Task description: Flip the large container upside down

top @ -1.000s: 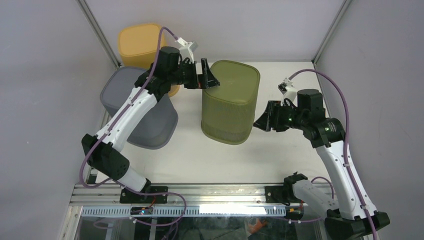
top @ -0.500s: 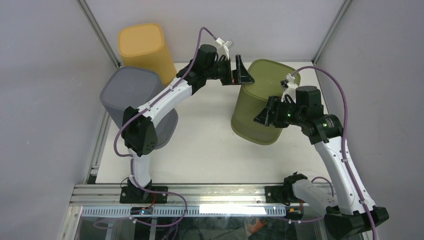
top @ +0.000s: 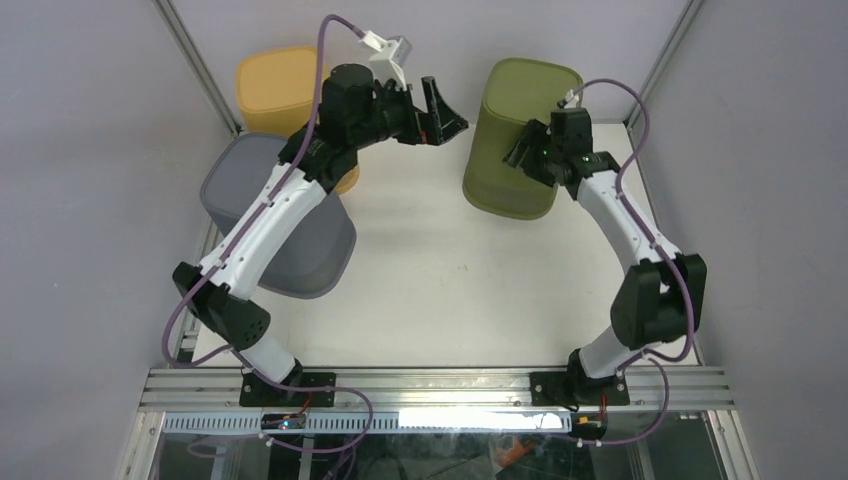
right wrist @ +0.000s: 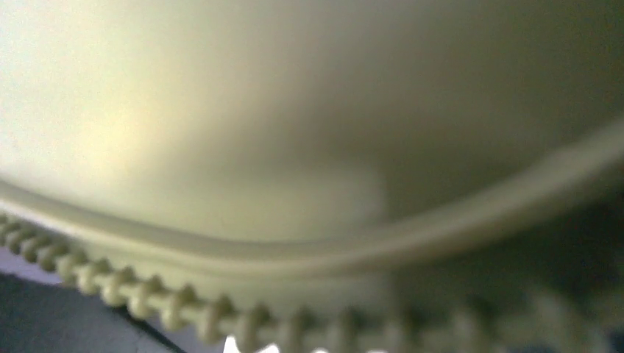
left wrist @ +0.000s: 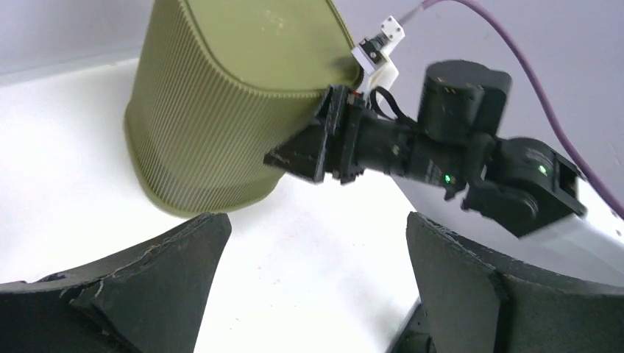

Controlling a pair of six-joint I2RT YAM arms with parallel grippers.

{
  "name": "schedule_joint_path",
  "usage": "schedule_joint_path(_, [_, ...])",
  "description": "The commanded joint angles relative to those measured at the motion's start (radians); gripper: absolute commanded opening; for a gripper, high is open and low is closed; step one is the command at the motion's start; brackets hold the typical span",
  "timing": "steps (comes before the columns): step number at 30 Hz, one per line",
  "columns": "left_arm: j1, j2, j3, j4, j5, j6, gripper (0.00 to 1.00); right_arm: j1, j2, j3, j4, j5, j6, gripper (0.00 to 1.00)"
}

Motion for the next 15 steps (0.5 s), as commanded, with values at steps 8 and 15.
schedule_joint_path(8, [0.025, -0.182, -0.274, -0.024, -0.100, 0.068, 0.99, -0.018, -0.218, -0.110, 0.040, 0.017, -0.026, 0.83])
schedule_joint_path(15, [0.024, -0.154, -0.384, -0.030, -0.062, 0.029, 0.99, -0.020, -0.457, -0.233, -0.143, 0.253, -0.087, 0.90])
